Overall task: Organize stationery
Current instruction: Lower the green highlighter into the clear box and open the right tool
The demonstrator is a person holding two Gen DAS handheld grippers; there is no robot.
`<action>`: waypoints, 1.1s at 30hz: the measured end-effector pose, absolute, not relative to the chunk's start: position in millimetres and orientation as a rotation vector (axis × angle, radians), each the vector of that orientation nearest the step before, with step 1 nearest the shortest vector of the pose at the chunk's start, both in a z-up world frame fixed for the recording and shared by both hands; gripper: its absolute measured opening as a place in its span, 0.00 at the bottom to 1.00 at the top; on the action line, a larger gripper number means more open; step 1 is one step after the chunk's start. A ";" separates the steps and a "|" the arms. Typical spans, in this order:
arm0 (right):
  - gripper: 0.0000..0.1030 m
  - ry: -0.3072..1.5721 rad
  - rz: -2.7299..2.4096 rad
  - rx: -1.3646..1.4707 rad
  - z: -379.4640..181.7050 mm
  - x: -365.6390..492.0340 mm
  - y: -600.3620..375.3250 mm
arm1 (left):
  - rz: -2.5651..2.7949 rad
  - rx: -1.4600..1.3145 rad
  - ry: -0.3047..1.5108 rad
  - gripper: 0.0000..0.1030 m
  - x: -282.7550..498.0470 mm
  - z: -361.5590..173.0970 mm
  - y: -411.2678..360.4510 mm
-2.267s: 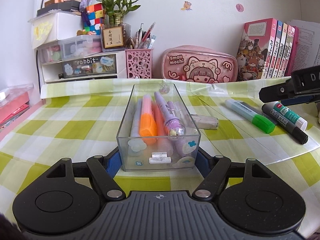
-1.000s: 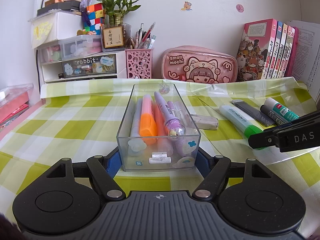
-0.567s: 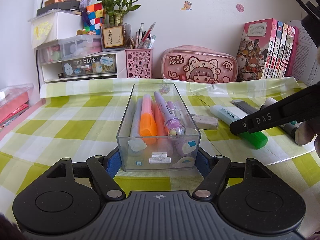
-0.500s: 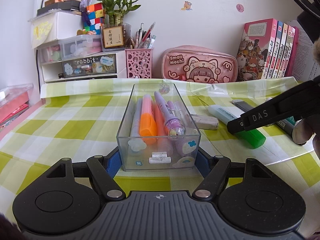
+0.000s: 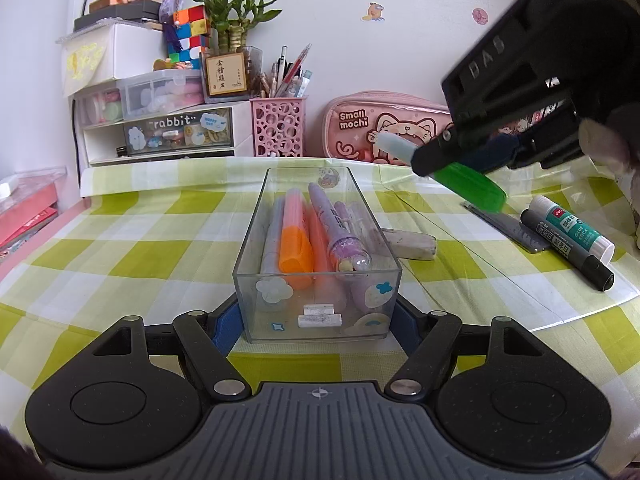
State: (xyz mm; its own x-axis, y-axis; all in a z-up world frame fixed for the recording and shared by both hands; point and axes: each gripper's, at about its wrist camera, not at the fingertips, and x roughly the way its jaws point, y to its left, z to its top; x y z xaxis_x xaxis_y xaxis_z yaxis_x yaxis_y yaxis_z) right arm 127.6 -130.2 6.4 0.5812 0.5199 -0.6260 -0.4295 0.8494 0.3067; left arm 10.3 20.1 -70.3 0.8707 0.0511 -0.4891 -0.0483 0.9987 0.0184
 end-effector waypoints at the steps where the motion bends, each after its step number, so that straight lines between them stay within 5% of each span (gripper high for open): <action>1: 0.26 0.777 0.574 0.142 8.7 128.3 -127.1 | 0.052 0.006 0.512 0.71 10.4 -70.3 20.2; 33: 0.26 0.929 0.634 0.212 -17.3 151.2 -68.7 | 0.049 -0.004 0.510 0.71 8.5 -71.5 19.5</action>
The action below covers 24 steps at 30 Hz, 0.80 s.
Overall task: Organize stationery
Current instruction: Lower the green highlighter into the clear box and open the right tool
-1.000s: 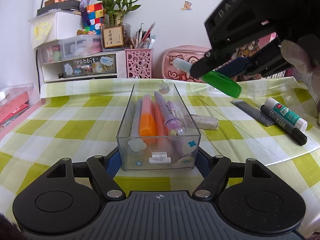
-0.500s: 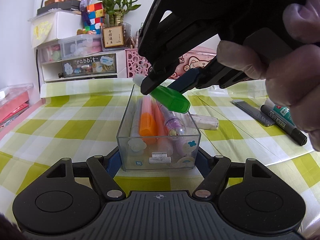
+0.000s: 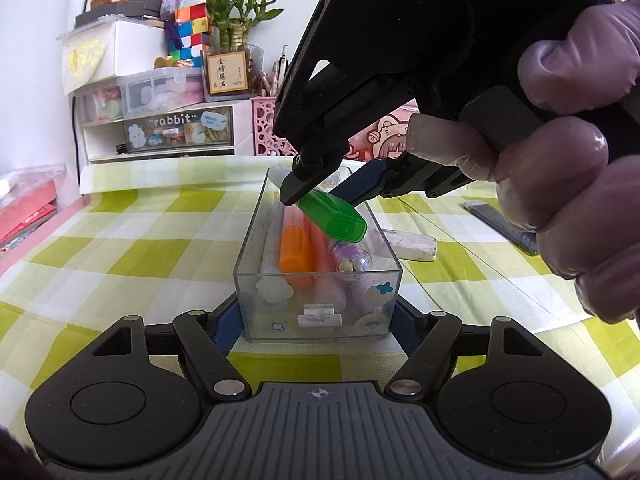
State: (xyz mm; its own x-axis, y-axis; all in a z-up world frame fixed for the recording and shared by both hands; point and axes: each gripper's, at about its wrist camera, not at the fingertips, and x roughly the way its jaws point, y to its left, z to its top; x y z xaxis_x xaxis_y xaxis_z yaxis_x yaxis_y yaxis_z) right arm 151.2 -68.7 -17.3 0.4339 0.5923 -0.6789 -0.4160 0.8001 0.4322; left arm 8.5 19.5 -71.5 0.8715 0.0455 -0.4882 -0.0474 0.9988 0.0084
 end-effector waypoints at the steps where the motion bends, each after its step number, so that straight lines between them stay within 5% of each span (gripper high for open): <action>1: 0.26 0.930 0.634 0.214 -17.5 151.7 -68.6 | 0.049 -0.004 0.510 0.71 8.1 -71.6 19.2; 24: 0.26 1.028 0.607 0.250 -13.9 165.8 -54.5 | 0.047 -0.007 0.510 0.71 9.0 -71.0 20.3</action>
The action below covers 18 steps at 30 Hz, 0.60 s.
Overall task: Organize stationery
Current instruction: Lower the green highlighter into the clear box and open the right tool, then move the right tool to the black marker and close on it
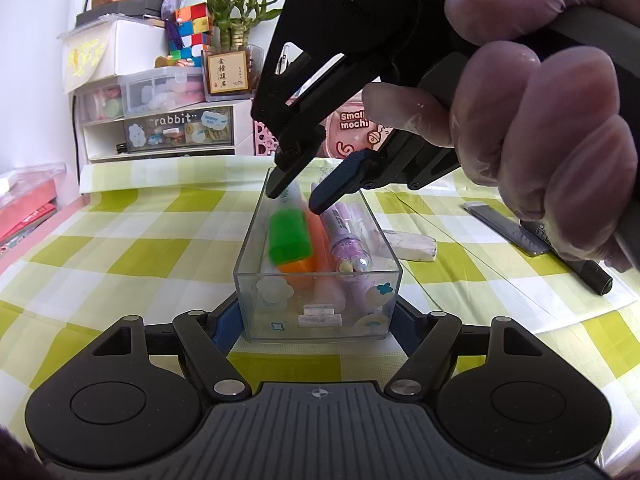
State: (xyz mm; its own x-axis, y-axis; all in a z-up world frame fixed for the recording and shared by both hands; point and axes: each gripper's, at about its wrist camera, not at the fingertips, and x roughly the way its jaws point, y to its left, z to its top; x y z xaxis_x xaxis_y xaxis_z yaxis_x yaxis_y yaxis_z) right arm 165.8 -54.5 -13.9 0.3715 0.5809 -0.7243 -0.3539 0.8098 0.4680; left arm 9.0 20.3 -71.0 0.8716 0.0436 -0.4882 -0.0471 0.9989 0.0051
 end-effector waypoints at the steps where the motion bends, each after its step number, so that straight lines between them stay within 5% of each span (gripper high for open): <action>1: 0.26 1.029 0.611 0.250 -14.7 165.2 -54.0 | 0.047 -0.008 0.510 0.71 8.9 -71.1 20.4; 9: 0.27 1.007 0.617 0.247 -14.0 160.0 -63.5 | 0.046 -0.009 0.509 0.71 8.4 -71.2 20.2; 18: 0.45 0.917 0.604 0.322 -10.1 143.8 -110.0 | 0.048 -0.007 0.510 0.71 8.2 -71.0 19.4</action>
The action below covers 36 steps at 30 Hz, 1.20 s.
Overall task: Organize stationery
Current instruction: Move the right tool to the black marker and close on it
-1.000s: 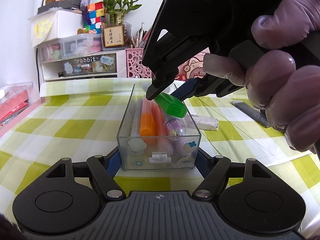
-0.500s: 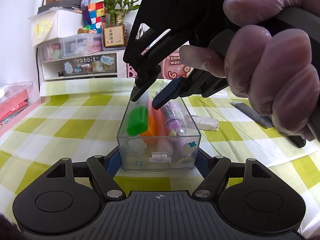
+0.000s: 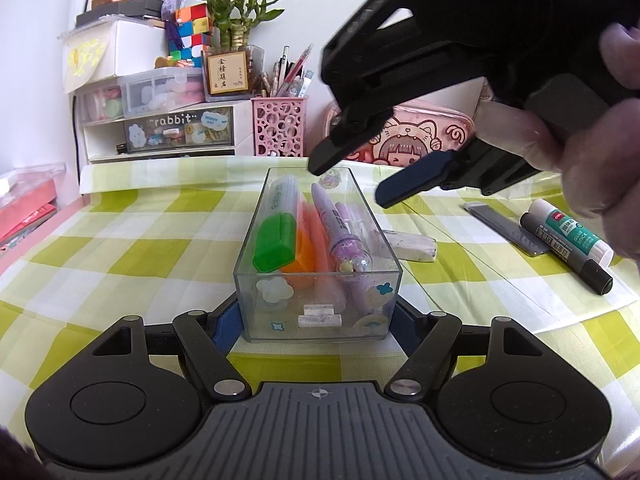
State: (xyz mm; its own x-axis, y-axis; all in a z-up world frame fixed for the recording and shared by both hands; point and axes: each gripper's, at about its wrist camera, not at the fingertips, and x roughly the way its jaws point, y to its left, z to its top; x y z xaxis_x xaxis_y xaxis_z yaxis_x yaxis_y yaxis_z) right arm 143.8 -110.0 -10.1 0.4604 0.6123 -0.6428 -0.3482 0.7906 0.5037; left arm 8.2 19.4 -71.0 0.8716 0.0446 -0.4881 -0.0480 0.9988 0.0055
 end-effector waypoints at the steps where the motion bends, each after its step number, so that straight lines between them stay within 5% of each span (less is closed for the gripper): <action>1: 0.47 0.910 0.595 0.331 -11.0 142.3 -117.6 | 0.048 -0.007 0.510 0.71 8.0 -71.0 18.9; 7: 0.60 0.820 0.504 0.380 -12.6 128.1 -171.5 | 0.049 -0.005 0.510 0.71 7.9 -70.7 18.6; 22: 0.60 0.756 0.343 0.413 -41.5 120.0 -268.0 | 0.049 -0.006 0.510 0.71 7.9 -70.5 19.2; 36: 0.34 0.759 0.286 0.214 -44.1 117.3 -254.7 | 0.049 -0.007 0.510 0.71 7.9 -70.5 19.2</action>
